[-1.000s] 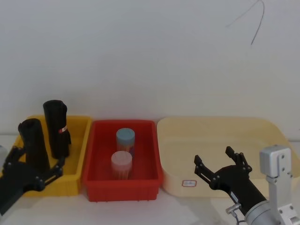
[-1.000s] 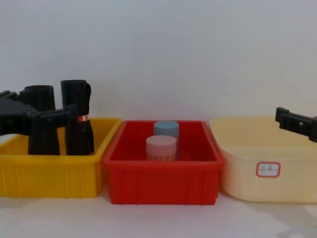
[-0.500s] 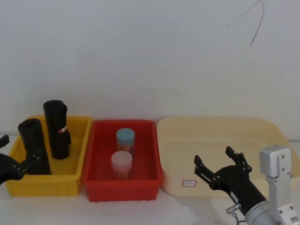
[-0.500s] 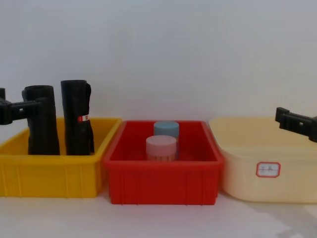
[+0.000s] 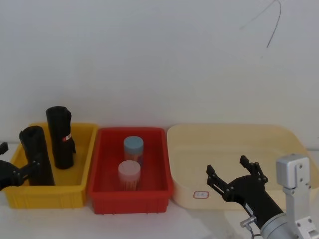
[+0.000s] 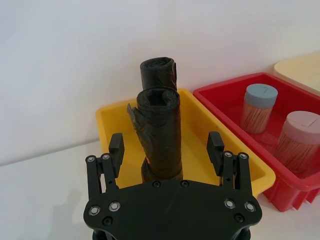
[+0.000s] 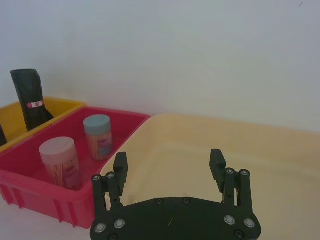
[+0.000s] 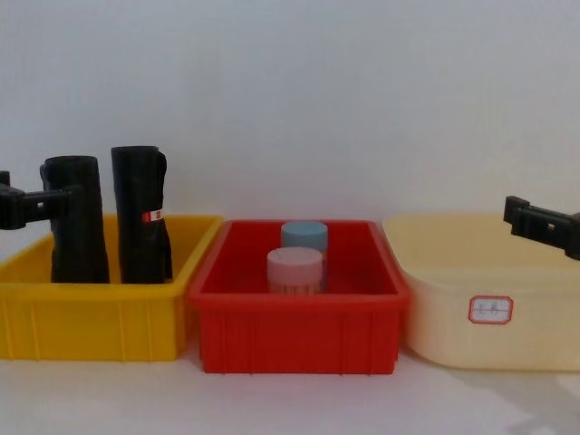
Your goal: Pick up the garbage bag with the one hand and transfer it to the other hand.
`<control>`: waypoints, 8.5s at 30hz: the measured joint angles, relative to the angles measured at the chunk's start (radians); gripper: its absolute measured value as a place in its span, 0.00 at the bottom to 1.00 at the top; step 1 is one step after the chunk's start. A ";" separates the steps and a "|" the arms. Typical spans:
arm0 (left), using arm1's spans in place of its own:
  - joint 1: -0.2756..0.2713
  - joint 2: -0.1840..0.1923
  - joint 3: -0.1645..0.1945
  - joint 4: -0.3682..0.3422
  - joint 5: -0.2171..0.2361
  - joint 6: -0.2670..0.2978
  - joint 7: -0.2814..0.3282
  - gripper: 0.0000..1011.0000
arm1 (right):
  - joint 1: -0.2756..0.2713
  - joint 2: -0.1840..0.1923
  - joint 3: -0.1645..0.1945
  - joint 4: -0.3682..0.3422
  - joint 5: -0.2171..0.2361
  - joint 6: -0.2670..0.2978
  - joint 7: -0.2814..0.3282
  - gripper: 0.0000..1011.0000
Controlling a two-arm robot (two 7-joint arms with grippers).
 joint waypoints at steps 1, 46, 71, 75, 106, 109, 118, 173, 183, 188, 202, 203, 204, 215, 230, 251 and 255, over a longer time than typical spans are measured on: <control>0.000 0.000 0.000 0.000 0.000 0.000 0.000 0.99 | 0.000 0.000 0.000 0.000 0.000 0.000 0.000 0.99; -0.223 -0.131 0.100 0.204 0.108 0.071 0.035 0.47 | 0.000 0.000 0.000 0.000 0.000 0.000 0.000 0.99; -0.257 -0.060 0.072 0.072 0.063 0.075 -0.125 0.36 | 0.029 0.125 0.012 -0.078 0.083 0.099 0.222 0.99; -0.279 -0.048 0.069 0.049 0.048 0.078 -0.161 0.36 | 0.040 0.159 0.018 -0.103 0.110 0.128 0.272 0.99; -0.391 -0.071 0.181 0.018 -0.103 0.165 -0.404 0.36 | 0.168 0.295 -0.071 -0.153 0.182 0.301 0.471 0.99; -0.395 -0.077 0.194 0.018 -0.119 0.174 -0.424 0.36 | 0.181 0.290 -0.086 -0.146 0.179 0.306 0.471 0.99; -0.406 -0.097 0.229 0.012 -0.166 0.201 -0.477 0.36 | 0.206 0.279 -0.110 -0.132 0.176 0.312 0.468 0.99; -0.419 -0.138 0.337 0.010 -0.241 0.242 -0.507 0.36 | 0.298 0.200 -0.211 -0.090 0.220 0.315 0.451 0.72; -0.418 -0.140 0.339 0.011 -0.242 0.241 -0.505 0.47 | 0.290 0.203 -0.207 -0.095 0.228 0.314 0.444 0.65; -0.417 -0.140 0.340 0.011 -0.242 0.241 -0.504 0.60 | 0.280 0.208 -0.198 -0.103 0.231 0.310 0.426 0.60; -0.417 -0.140 0.340 0.010 -0.242 0.241 -0.503 0.98 | 0.241 0.236 -0.153 -0.122 0.234 0.307 0.356 0.52; -0.417 -0.140 0.340 0.010 -0.242 0.241 -0.503 0.99 | 0.238 0.241 -0.147 -0.122 0.234 0.307 0.347 0.52; -0.417 -0.140 0.340 0.010 -0.242 0.241 -0.503 0.99 | 0.238 0.242 -0.145 -0.122 0.234 0.307 0.345 0.52; -0.410 -0.134 0.329 0.005 -0.251 0.235 -0.495 0.99 | 0.243 0.268 -0.112 -0.105 0.230 0.318 0.296 0.52; -0.349 -0.097 0.256 -0.023 -0.278 0.212 -0.408 0.99 | 0.302 0.258 -0.078 -0.037 0.184 0.338 0.218 0.52; -0.282 -0.057 0.220 -0.017 -0.223 0.223 -0.196 0.99 | 0.403 0.228 -0.101 0.108 0.120 0.346 0.213 0.54; -0.279 -0.055 0.220 -0.013 -0.214 0.226 -0.175 0.99 | 0.410 0.225 -0.107 0.122 0.115 0.345 0.221 0.66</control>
